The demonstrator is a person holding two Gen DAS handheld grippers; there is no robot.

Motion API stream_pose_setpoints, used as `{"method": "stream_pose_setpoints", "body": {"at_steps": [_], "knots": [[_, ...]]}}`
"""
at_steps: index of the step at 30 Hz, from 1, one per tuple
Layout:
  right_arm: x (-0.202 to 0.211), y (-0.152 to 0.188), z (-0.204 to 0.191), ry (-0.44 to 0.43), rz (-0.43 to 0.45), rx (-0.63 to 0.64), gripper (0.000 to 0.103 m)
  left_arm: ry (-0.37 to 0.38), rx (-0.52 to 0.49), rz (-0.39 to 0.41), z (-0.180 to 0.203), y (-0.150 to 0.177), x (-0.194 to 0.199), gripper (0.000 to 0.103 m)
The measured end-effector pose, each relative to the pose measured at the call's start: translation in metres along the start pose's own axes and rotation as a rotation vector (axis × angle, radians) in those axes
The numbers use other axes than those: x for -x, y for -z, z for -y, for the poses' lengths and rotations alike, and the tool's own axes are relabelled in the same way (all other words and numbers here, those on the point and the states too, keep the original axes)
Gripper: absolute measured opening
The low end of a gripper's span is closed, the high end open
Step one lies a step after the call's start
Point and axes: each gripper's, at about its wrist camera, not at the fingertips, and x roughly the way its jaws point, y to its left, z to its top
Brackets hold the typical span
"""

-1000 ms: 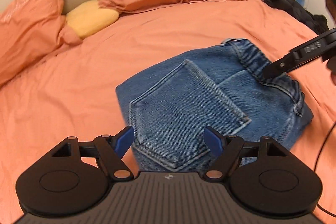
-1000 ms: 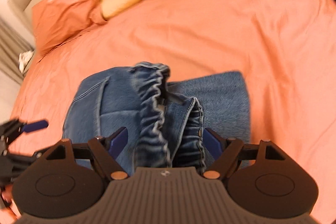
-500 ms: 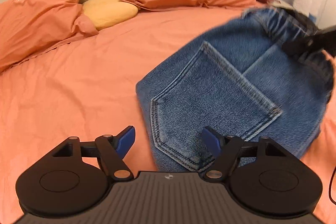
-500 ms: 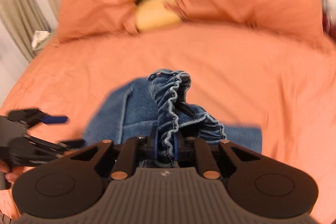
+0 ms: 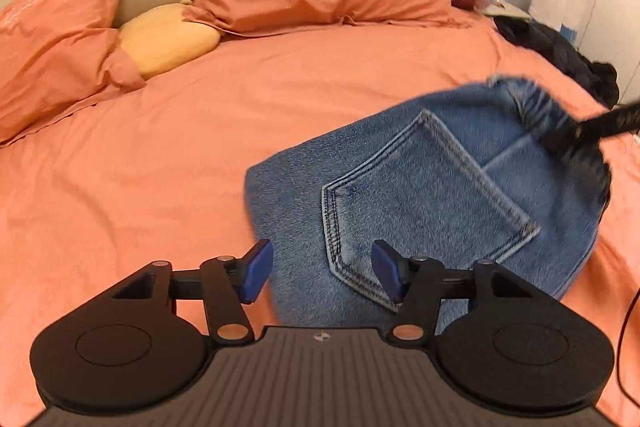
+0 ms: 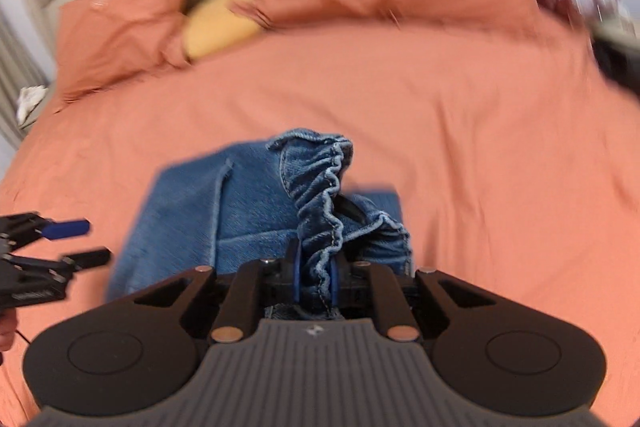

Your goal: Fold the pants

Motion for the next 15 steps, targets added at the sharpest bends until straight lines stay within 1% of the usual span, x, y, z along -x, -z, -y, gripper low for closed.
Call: {"method": "stream_pose_setpoints", "body": {"at_steps": [2, 4, 6, 8, 10, 12, 13, 15], "knots": [[-0.018, 0.006, 0.009, 0.045, -0.026, -0.015, 0.010, -0.021, -0.012, -0.006, 0.002, -0.001, -0.012, 0.062], [-0.034, 0.010, 0.017, 0.080, -0.058, -0.043, 0.013, -0.036, -0.019, -0.018, 0.002, -0.002, -0.025, 0.048], [-0.048, 0.013, 0.022, 0.093, -0.086, -0.071, 0.015, -0.039, -0.006, -0.033, 0.000, -0.001, -0.033, 0.046], [-0.058, 0.013, 0.019, 0.119, -0.100, -0.046, 0.016, -0.029, 0.005, -0.049, -0.003, -0.002, -0.045, 0.043], [-0.066, 0.012, 0.013, 0.143, -0.107, -0.014, 0.017, -0.030, -0.007, -0.083, -0.002, -0.001, -0.059, 0.039], [-0.072, 0.010, 0.013, 0.150, -0.116, -0.019, 0.019, -0.026, -0.012, -0.130, -0.002, 0.000, -0.077, 0.039], [-0.073, 0.010, 0.015, 0.148, -0.119, -0.028, 0.019, -0.022, 0.008, -0.150, -0.003, 0.000, -0.085, 0.039], [-0.074, 0.008, 0.014, 0.152, -0.120, -0.039, 0.020, -0.024, 0.044, -0.167, -0.005, -0.003, -0.089, 0.039]]}}
